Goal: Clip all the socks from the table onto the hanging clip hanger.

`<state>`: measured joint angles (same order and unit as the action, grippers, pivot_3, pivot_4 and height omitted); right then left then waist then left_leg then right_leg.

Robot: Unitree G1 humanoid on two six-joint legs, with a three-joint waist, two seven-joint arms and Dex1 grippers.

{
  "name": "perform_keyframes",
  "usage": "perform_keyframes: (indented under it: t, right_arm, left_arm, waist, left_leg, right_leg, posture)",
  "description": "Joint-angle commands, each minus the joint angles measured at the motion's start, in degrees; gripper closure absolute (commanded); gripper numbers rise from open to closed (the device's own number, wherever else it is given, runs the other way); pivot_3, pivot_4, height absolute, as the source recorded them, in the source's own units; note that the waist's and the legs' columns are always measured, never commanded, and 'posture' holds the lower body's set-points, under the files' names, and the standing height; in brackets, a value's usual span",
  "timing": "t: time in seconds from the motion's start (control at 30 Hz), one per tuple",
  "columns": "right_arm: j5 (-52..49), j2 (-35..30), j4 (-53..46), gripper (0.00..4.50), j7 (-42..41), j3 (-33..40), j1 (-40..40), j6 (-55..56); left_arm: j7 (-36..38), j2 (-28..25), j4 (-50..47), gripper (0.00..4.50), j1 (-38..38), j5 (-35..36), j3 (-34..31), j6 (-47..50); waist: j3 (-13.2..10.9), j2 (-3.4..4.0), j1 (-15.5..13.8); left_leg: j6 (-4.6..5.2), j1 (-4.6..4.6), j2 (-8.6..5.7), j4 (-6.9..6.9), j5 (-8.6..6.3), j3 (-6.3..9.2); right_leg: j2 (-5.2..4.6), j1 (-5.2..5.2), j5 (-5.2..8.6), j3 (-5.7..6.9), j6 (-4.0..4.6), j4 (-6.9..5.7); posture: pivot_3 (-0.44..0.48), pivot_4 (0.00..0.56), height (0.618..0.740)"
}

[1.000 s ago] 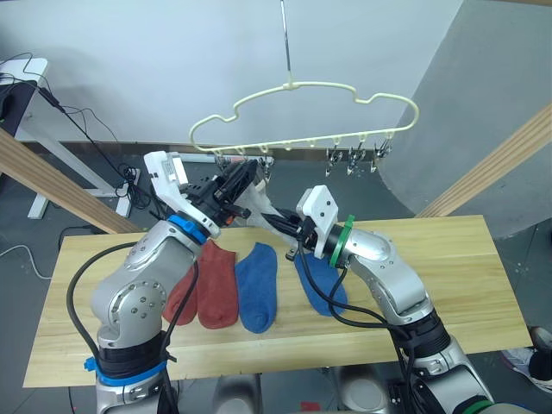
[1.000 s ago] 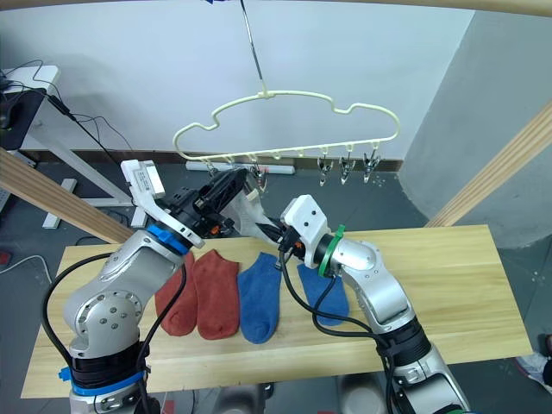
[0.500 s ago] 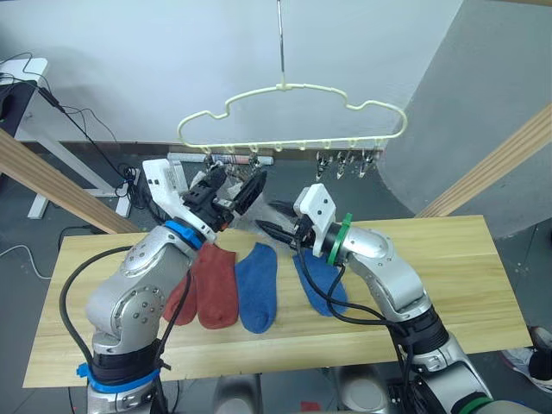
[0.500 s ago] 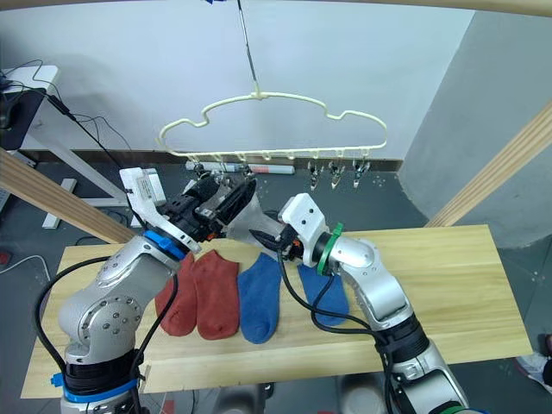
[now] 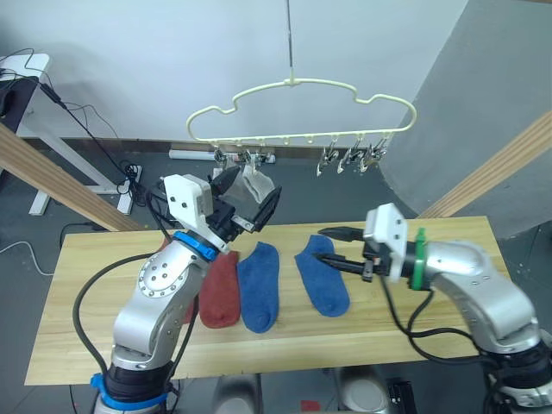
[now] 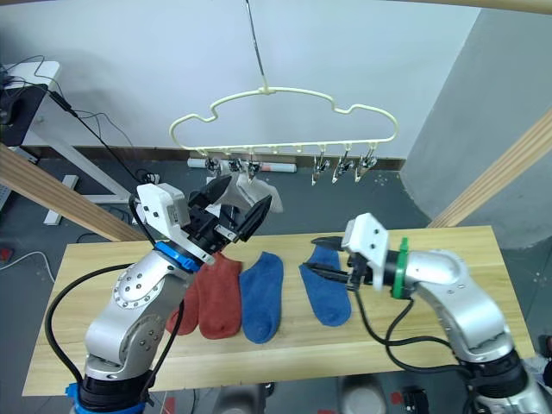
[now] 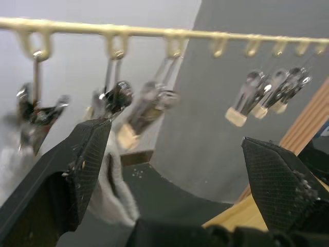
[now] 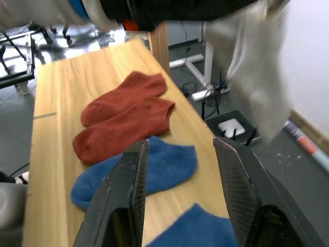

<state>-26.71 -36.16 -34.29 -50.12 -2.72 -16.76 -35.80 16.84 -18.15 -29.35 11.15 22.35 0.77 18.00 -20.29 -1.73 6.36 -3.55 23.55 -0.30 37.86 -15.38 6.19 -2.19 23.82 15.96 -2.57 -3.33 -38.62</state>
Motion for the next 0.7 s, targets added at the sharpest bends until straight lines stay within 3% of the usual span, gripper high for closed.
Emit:
perform_keyframes:
  t: [0.03,0.17,0.7]
  right_arm:
    - [-4.7,-2.2,-3.6,2.41,0.6,4.7,-0.8,-3.3]
    - [-7.2,-4.3,-4.8,2.41,1.8,6.8,-1.1,-5.7]
    - [-9.9,-7.1,-4.5,2.41,4.7,9.2,-1.6,-6.5]
  left_arm:
    - [-0.2,1.7,0.4,0.39,-0.8,-2.6,0.9,-3.8]
    - [-0.6,3.2,2.7,1.43,-0.3,-7.2,2.8,-6.8]
    - [-2.8,8.5,9.7,1.43,2.0,-14.4,3.9,-13.3]
  waist:
    - [0.0,0.00,0.2]
    - [0.0,0.00,0.2]
    - [0.0,-0.01,0.6]
  left_leg:
    - [0.00,0.00,-0.03,0.00,0.00,0.01]
    - [0.00,0.00,-0.05,0.02,0.00,0.00]
    - [0.00,0.09,-0.04,0.09,0.00,0.00]
  right_leg:
    - [0.06,0.00,0.00,0.02,0.01,0.00]
    - [0.11,0.02,-0.01,0.01,0.02,-0.04]
    - [0.08,0.06,-0.02,0.03,0.02,-0.05]
  posture:
    - [-0.273,0.347,0.740]
    - [-0.284,0.346,0.740]
    - [-0.319,0.335,0.740]
